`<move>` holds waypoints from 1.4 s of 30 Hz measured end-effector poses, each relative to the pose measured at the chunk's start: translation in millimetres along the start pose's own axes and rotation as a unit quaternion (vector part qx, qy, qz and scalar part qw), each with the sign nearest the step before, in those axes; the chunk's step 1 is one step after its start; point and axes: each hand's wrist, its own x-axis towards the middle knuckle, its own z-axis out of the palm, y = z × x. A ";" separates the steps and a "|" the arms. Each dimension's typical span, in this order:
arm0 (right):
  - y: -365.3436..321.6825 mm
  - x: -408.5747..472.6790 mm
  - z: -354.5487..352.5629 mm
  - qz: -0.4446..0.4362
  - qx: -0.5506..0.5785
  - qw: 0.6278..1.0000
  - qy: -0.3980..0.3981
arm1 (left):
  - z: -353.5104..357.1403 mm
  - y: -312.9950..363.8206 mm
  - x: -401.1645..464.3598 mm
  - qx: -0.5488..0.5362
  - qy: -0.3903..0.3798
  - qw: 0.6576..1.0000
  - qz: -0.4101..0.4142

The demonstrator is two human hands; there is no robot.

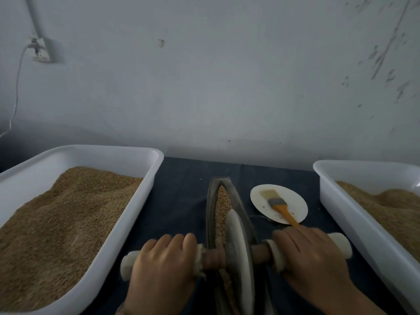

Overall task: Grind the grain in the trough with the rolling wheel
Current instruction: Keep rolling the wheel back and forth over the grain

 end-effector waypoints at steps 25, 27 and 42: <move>33.4 55.5 63.2 0.096 -0.017 0.994 -0.054 | 43.5 -30.1 81.4 0.022 -0.063 0.993 -0.097; 23.2 36.3 47.5 0.093 0.007 0.995 -0.046 | 30.7 -22.6 63.8 -0.002 -0.083 0.993 -0.085; 6.9 4.6 -3.6 0.065 0.013 0.991 -0.113 | -0.9 -6.0 12.6 -0.039 -0.043 0.998 -0.018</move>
